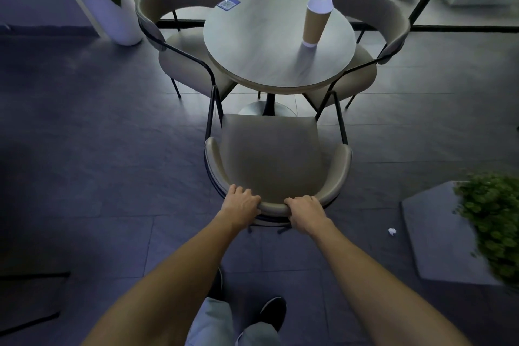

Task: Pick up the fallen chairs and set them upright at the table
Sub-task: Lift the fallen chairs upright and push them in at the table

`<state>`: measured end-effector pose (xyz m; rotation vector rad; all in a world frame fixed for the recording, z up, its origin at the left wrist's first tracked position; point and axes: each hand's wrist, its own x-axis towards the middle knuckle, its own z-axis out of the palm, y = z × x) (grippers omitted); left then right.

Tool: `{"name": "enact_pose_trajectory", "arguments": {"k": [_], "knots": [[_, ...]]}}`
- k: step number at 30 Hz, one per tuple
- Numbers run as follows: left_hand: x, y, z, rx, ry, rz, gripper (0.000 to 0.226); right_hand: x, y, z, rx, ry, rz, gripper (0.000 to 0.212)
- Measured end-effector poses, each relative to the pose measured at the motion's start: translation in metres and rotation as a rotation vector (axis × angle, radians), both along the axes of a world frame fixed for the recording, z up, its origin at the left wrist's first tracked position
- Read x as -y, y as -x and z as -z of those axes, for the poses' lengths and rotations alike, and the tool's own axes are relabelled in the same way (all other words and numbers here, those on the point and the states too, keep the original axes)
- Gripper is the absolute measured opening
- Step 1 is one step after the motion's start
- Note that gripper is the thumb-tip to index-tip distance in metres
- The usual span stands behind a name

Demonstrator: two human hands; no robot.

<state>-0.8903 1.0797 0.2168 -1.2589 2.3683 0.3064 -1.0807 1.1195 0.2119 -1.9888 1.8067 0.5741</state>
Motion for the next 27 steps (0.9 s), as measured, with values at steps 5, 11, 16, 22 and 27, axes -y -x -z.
{"name": "enact_pose_trajectory", "arguments": {"k": [5,11,16,22,27], "knots": [[0.003,0.016,-0.027,-0.070,-0.019,0.007,0.038,0.010,-0.003,-0.029,0.073,0.002,0.068,0.055],[0.035,0.051,-0.081,-0.168,0.053,0.029,0.045,0.038,0.013,-0.098,0.071,0.128,0.139,0.059],[0.059,0.093,-0.115,-0.216,0.117,0.077,0.049,0.065,0.051,-0.147,0.054,0.245,0.156,0.054],[0.109,0.188,-0.128,-0.170,0.130,0.082,0.050,0.104,0.139,-0.161,0.028,0.275,0.162,0.052],[0.142,0.282,-0.132,-0.232,0.129,-0.055,0.042,0.141,0.234,-0.155,0.020,0.228,0.127,0.052]]}}
